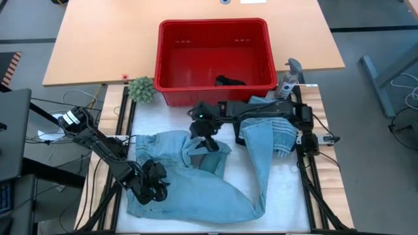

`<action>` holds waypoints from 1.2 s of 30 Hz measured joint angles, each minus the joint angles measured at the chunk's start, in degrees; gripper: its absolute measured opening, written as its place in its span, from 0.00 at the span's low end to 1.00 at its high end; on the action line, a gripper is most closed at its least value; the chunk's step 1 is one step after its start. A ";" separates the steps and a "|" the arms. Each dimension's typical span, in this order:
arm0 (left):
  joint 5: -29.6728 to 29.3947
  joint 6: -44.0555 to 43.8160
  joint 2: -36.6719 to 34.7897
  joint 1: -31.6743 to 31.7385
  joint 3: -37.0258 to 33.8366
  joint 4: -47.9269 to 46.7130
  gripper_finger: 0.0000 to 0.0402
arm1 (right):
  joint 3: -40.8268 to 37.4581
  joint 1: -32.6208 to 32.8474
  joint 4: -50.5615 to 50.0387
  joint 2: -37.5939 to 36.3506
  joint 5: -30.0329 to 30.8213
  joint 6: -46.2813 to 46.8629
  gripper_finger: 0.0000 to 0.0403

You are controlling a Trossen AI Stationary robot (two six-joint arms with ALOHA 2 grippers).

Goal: Fold Laundry from Bin
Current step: Fold the blue pants

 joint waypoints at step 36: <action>-7.06 -8.50 0.02 0.03 -16.65 21.15 0.47 | 0.06 16.05 -13.89 -9.51 49.51 -6.09 0.08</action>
